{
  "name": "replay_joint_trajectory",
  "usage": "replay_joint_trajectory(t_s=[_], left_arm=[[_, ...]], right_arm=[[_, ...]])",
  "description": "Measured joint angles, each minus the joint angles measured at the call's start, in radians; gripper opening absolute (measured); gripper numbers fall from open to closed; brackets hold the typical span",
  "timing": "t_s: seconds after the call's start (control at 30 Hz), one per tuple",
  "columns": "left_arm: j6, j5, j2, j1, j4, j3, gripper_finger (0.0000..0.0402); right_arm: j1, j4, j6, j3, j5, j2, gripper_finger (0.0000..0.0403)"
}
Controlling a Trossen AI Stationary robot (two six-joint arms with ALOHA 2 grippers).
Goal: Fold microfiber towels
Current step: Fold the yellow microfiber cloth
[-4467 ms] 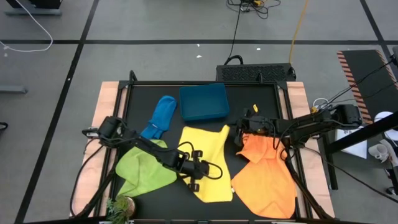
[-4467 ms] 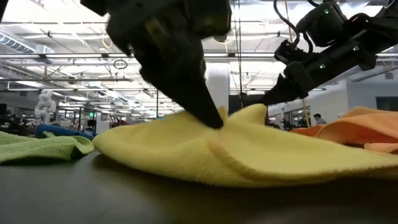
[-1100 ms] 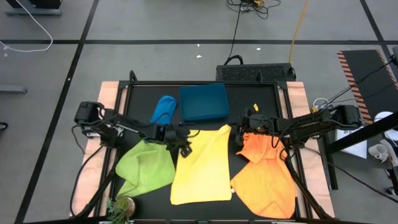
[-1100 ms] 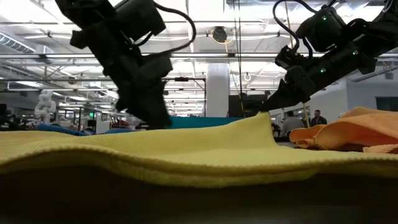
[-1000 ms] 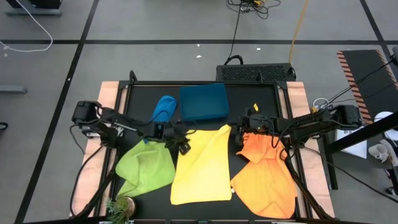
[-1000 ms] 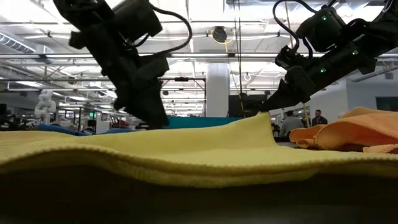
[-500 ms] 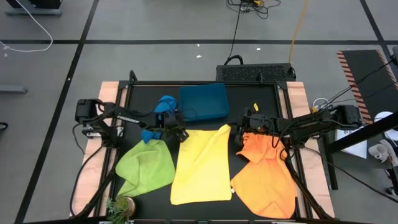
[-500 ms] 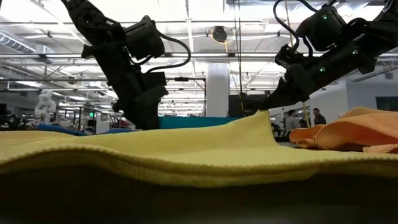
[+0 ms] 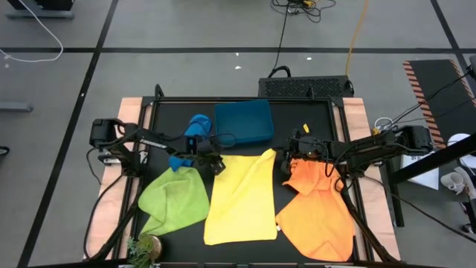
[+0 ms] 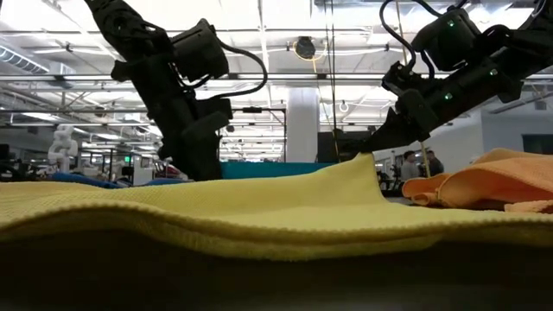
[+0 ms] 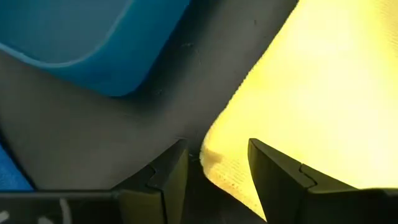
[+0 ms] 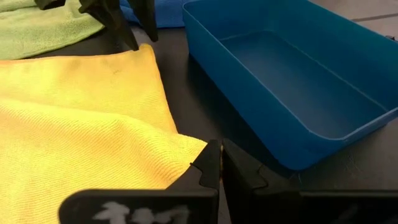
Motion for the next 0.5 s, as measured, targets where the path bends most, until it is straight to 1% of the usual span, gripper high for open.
replay_joint_trajectory(t_s=[0.17, 0.33, 0.4, 0.5], left_arm=[[-0.011, -0.048, 0.034, 0.006, -0.009, -0.001, 0.0170], [-0.023, -0.031, 0.081, 0.010, 0.034, 0.002, 0.0166], [-0.014, -0.033, 0.085, 0.007, 0.039, 0.002, 0.0151], [-0.011, -0.033, 0.086, 0.002, 0.047, 0.002, 0.0108]], right_arm=[[0.000, 0.000, -0.001, 0.000, 0.000, 0.000, 0.0000], [0.000, 0.001, -0.001, 0.000, 0.000, 0.000, 0.0000], [0.000, 0.001, -0.001, 0.000, 0.000, 0.000, 0.0000], [0.000, -0.001, -0.005, 0.000, 0.001, 0.000, 0.0000]])
